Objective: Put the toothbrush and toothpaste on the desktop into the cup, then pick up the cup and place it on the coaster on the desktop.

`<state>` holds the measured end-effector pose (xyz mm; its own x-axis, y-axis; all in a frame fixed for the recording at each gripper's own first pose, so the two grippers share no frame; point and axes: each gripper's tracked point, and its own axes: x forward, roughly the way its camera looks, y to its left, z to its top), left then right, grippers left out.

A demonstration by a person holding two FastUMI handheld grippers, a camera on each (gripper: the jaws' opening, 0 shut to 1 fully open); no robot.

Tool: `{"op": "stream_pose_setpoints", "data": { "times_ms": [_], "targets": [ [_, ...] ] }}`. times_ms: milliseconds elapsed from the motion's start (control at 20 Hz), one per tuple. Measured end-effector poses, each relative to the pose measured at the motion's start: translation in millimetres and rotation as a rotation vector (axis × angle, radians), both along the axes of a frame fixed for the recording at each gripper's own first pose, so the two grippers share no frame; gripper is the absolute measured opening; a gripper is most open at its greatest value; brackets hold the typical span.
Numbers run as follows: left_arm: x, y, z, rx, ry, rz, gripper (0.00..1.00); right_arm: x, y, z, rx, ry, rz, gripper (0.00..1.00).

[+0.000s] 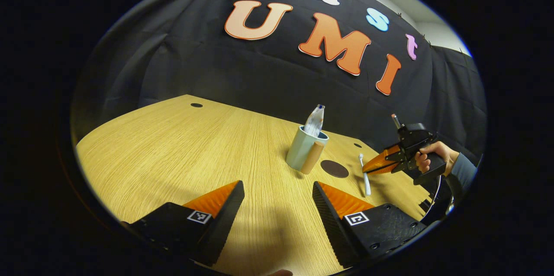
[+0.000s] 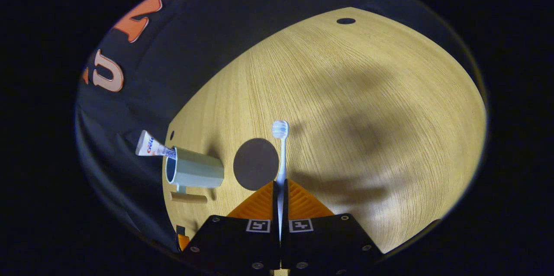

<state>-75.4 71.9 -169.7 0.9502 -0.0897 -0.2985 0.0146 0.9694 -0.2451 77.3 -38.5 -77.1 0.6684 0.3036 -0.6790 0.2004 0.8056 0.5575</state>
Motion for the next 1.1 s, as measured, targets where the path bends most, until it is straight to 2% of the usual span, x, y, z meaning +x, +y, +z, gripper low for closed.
{"op": "stream_pose_setpoints", "data": {
  "times_ms": [150, 450, 750, 1100],
  "targets": [
    [4, -3, -3, 0.022, 0.012, -0.005, 0.95, 7, 13, 49, 0.026, -0.191, -0.008, 0.01],
    [5, -6, -2, 0.038, 0.013, 0.012, 0.95, 26, 49, 135, 0.044, -0.500, 0.020, 0.01],
    [9, 7, 4, 0.061, 0.002, 0.044, 0.95, 64, 93, 150, 0.056, -0.657, 0.038, 0.01],
    [23, 27, -4, 0.051, 0.029, 0.088, 0.95, 94, 120, 160, -0.013, -0.843, 0.033, 0.01]
  ]
}}
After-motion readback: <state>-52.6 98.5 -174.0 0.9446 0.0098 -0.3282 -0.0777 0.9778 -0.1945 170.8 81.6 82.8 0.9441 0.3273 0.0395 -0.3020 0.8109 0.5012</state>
